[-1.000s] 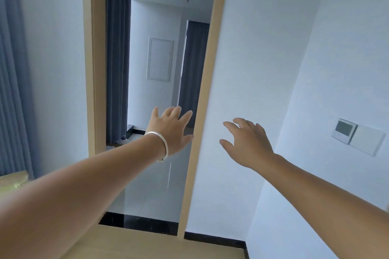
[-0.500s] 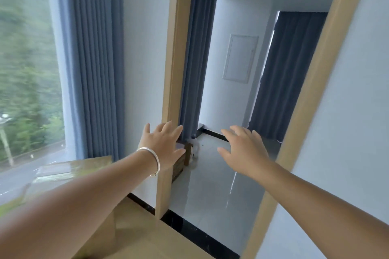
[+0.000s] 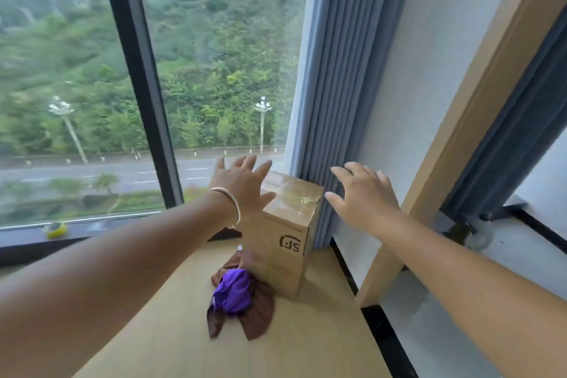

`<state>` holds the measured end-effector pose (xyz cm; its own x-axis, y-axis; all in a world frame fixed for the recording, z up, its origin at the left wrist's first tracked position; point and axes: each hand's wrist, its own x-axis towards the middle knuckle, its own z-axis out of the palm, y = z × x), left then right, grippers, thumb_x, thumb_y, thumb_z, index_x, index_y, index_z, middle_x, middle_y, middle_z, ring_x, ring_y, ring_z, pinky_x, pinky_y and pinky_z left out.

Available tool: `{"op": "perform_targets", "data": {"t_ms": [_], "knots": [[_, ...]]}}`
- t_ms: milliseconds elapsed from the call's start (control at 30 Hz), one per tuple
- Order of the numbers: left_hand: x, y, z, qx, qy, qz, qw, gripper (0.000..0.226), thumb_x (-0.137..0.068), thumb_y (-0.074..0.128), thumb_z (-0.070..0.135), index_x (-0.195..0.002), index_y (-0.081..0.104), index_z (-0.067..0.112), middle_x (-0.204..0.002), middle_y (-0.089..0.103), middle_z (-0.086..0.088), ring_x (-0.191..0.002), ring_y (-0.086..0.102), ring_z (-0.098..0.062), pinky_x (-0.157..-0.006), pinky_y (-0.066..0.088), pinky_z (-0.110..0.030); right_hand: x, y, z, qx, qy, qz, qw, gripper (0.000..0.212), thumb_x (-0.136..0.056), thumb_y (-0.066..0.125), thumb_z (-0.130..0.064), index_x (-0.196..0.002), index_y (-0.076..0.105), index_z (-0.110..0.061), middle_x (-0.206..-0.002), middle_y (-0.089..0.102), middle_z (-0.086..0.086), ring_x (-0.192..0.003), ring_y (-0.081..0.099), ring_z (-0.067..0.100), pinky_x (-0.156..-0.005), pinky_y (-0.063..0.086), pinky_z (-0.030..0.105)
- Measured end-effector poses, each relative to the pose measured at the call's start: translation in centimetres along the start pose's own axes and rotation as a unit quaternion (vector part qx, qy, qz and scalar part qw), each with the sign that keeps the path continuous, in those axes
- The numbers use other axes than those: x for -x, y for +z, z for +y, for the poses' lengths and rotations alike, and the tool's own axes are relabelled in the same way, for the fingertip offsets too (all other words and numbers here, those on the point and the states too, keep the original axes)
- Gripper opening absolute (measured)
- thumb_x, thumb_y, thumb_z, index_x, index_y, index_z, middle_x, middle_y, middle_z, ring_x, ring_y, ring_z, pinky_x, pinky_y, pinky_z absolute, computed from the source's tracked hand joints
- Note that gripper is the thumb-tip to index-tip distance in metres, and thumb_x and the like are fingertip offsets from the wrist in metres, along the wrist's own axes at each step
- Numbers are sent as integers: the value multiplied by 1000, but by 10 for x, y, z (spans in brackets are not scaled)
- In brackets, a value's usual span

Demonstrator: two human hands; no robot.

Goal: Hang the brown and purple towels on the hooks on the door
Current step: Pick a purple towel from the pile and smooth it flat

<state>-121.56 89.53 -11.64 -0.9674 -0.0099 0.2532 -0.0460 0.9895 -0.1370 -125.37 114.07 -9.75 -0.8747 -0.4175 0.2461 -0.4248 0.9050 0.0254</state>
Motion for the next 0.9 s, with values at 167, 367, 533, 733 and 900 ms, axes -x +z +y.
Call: {"op": "perform_targets", "data": {"t_ms": [167, 367, 533, 733, 900], "knots": [[10, 44, -52, -9, -96, -43, 994, 71, -89, 34, 66, -149, 14, 34, -156, 23, -3, -144, 21, -23, -114, 13, -57, -57, 56, -48, -57, -84, -48, 994, 53, -93, 42, -52, -141, 37, -31, -146, 38, -1, -136, 31, 22, -115, 17, 51], [-1, 128, -102, 1, -144, -105, 984, 70, -90, 33, 65, -149, 16, 31, -155, 25, -5, -142, 24, -25, -114, 12, -58, -115, 140, -92, -64, -142, -109, 982, 53, -94, 43, -51, -142, 36, -30, -149, 36, 1, -139, 29, 23, -116, 16, 52], [-13, 246, -128, 48, -192, -185, 963, 68, -90, 38, 61, -148, 21, 29, -153, 29, -6, -140, 27, -24, -113, 15, -56, -148, 247, -120, -42, -181, -199, 962, 54, -94, 44, -51, -143, 36, -29, -149, 36, 2, -137, 30, 23, -115, 18, 50], [8, 408, -135, 84, -220, -277, 932, 60, -90, 38, 59, -141, 32, 29, -145, 40, -4, -127, 43, -27, -106, 26, -51, -160, 397, -145, -25, -203, -285, 936, 54, -92, 49, -49, -141, 40, -28, -146, 39, 2, -134, 37, 22, -112, 26, 47], [41, 545, -128, 141, -271, -341, 889, 43, -93, 41, 52, -133, 45, 37, -141, 43, -1, -125, 46, -20, -106, 24, -48, -161, 537, -157, -20, -230, -327, 916, 53, -91, 53, -47, -137, 45, -24, -142, 44, 1, -131, 39, 21, -110, 29, 45]]}}
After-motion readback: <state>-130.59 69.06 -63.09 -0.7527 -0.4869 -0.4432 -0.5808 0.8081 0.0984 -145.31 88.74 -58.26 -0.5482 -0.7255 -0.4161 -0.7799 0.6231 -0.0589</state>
